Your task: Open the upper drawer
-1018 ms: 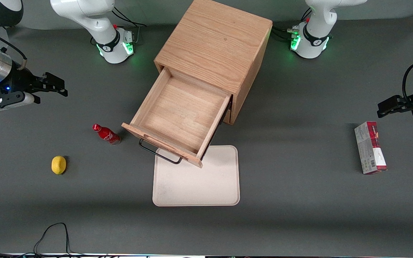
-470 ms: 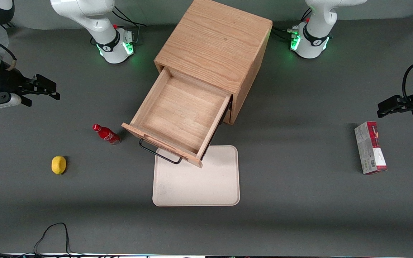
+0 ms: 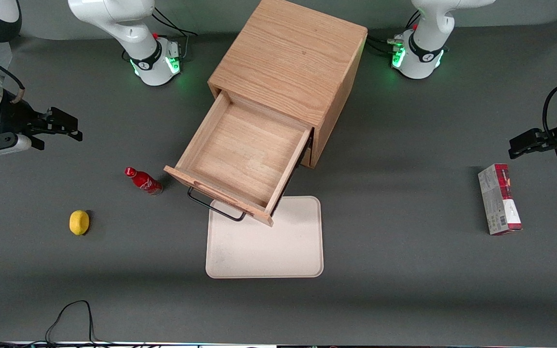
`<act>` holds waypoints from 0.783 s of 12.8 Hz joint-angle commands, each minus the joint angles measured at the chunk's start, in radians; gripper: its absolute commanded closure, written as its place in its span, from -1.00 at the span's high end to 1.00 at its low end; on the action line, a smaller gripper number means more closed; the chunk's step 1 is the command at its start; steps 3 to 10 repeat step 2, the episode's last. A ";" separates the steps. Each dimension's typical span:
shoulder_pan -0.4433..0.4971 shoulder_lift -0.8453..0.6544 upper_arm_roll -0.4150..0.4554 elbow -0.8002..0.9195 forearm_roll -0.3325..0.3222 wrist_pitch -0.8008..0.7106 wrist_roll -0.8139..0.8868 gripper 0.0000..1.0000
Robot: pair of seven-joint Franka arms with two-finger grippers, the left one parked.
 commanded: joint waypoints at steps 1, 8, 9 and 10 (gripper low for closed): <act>0.005 0.014 0.000 0.032 -0.017 -0.015 0.010 1.00; 0.005 0.016 0.000 0.033 -0.017 -0.015 0.010 1.00; 0.005 0.016 0.000 0.033 -0.017 -0.015 0.010 1.00; 0.005 0.016 0.000 0.033 -0.017 -0.015 0.010 1.00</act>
